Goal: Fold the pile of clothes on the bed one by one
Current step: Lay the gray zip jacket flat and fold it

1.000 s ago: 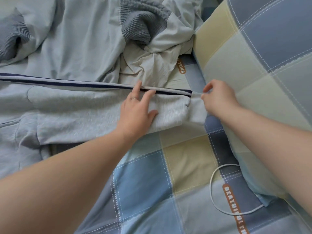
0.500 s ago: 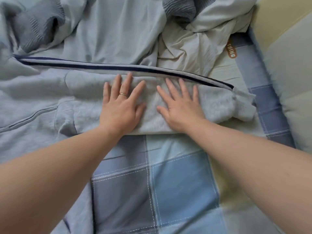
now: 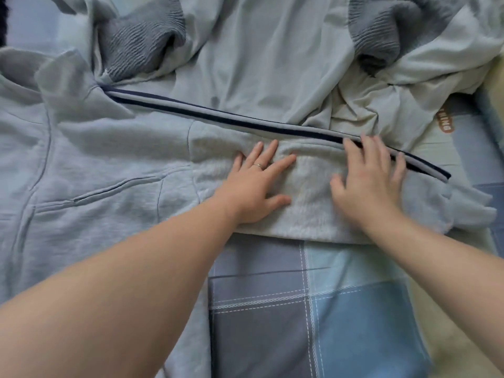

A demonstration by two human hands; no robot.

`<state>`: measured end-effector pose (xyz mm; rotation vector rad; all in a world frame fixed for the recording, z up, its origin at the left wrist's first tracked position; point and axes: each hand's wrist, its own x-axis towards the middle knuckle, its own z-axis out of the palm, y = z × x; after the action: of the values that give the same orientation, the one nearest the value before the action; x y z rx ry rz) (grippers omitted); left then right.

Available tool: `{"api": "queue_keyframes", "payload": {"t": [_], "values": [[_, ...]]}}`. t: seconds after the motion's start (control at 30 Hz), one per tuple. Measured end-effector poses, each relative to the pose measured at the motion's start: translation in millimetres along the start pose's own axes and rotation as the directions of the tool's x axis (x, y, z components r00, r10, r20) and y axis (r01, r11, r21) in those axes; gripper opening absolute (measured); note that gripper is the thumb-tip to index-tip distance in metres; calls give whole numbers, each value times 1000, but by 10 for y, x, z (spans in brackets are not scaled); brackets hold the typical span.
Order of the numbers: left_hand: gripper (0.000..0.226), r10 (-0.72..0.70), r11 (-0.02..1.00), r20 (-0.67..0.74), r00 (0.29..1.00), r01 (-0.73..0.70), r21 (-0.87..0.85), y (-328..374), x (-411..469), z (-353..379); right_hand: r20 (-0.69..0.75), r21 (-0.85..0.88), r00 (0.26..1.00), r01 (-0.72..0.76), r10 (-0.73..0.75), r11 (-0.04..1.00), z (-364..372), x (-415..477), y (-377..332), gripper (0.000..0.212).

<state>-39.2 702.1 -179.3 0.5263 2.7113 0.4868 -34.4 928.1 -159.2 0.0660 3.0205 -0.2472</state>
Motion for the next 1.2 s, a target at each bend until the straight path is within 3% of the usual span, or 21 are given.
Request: {"api": "queue_keyframes", "payload": {"t": [0.07,0.13,0.17,0.23,0.3,0.4,0.57,0.63,0.8,1.0,1.13,1.2], "values": [[63,34,988,-262,964,8,156,-243,-276,-70,-68,61,972,227,-223,972,6,-59,-590,69],[60,-81,969,-427,900,171,177,-549,-574,-170,104,72,945,305,-311,950,173,-46,-1023,65],[62,-177,964,-407,896,241,112,-733,-691,-222,200,34,935,292,-293,956,307,-41,-1133,64],[65,-356,934,-177,917,353,-52,-1084,-841,-250,226,-81,939,284,-260,955,528,-8,-1168,65],[69,-345,938,-35,938,344,-27,-1323,-940,-151,142,-154,960,263,-242,953,638,3,-1114,69],[72,-292,956,-63,954,293,-1,-1454,-948,-33,127,-192,971,226,-205,955,681,8,-1141,72],[70,-299,942,34,954,301,-145,-1291,-1121,-138,396,-184,918,107,-26,977,379,210,-1373,69],[65,-283,935,78,956,294,-199,-1146,-1492,-57,436,-132,900,59,5,989,194,96,-1550,72],[69,-215,954,160,963,243,-178,-771,-2870,333,550,242,835,-147,-10,959,209,-1348,-1947,70],[88,-42,994,278,960,69,-90,-753,-4279,772,615,138,787,-164,45,977,388,-3079,-2070,78],[108,80,996,279,957,-88,14,-884,-4766,877,525,133,845,-200,102,971,443,-3794,-2084,80],[108,51,996,287,957,-70,57,-847,-4863,866,450,261,872,-334,192,906,518,-4035,-2054,69]]}}
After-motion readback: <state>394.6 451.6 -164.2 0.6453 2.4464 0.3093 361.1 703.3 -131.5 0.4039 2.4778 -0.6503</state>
